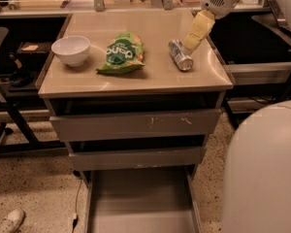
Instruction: Place redbull can into bottom drawer
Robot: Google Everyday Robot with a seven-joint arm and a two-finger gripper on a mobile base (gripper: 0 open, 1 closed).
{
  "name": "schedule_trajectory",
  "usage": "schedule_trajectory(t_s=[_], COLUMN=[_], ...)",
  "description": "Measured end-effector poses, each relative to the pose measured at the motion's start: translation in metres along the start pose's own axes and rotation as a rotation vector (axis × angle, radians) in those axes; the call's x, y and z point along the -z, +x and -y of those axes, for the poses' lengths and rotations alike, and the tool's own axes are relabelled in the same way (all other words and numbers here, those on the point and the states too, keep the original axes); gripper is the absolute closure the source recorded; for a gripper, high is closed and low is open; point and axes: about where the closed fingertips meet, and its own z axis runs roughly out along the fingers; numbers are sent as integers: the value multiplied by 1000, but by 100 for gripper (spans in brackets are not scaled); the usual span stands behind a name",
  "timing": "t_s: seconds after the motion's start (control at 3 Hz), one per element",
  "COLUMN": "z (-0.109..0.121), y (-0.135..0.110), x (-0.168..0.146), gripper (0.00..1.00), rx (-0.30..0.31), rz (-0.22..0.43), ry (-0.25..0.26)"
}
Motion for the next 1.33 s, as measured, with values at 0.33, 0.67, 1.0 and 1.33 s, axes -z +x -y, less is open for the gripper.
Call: schedule_trajectory(t_s=[0.33, 0.67, 1.0, 1.33], z=[20, 46, 52, 55], y=[4, 4, -3, -14], x=[-28, -67, -72, -75], gripper=[0, 0, 0, 0], rx=[-56, -123, -121, -102], rz=[-36, -72, -49, -24], ry=[-6, -9, 10, 25])
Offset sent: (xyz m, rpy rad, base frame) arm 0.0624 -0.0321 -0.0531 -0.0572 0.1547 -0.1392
